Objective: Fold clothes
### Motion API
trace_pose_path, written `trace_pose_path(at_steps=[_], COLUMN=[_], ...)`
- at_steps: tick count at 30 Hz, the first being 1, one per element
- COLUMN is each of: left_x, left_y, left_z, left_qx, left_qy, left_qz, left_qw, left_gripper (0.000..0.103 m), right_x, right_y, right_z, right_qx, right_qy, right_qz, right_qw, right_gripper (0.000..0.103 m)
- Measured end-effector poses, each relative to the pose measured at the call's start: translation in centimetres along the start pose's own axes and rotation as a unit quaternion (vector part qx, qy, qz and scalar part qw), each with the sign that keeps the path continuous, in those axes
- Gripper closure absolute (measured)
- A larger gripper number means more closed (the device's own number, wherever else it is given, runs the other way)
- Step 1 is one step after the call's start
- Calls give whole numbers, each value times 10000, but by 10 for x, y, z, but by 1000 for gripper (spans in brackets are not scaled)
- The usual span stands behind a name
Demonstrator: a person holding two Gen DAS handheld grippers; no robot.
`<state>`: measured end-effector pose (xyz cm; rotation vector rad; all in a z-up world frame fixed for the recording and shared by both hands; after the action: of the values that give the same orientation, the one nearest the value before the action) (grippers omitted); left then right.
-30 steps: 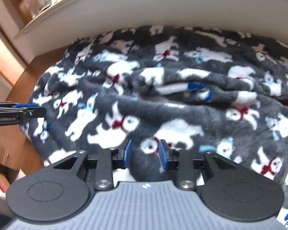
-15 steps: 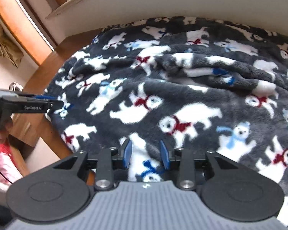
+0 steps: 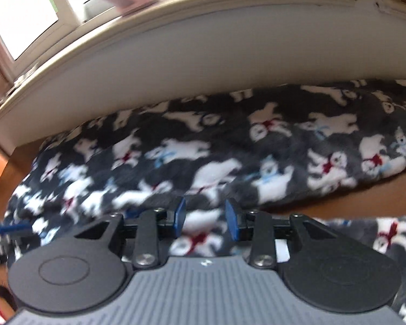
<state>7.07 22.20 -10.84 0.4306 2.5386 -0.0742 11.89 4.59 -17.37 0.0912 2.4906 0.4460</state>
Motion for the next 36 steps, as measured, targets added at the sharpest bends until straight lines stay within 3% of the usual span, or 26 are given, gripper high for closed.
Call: trace_pose_path(at_steps=[6, 15, 19, 23, 36], left_x=[25, 35, 36, 28, -6], left_y=[-6, -15, -9, 2, -14], left_z=[17, 13, 6, -3, -23], left_qx=[178, 68, 52, -85, -556], left_qy=[393, 516, 443, 215, -180], left_qz=[127, 304, -14, -404, -431], left_qw=[9990, 9982, 9990, 9989, 9974], left_gripper=[63, 63, 63, 55, 37], right_x=[-12, -29, -38, -40, -19], right_y=[-11, -12, -14, -22, -83], right_z=[28, 48, 48, 18, -77], right_qx=[215, 337, 281, 101, 179], right_qy=[83, -9, -21, -224, -633], right_qz=[-50, -209, -123, -32, 467], right_qw=[9997, 9992, 9995, 9997, 9967], right_gripper=[66, 68, 68, 68, 67])
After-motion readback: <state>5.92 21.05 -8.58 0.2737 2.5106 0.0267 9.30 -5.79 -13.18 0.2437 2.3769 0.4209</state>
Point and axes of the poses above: each gripper's, at about its wrist camera, not at the fingertips, and z roughly the way its jaws point, y to its left, x to its underside, the point moved 7 cm from there along z, roughly the way its jaws point, and after that the axes turned 11 degrees about z, right-handed, at the moved point
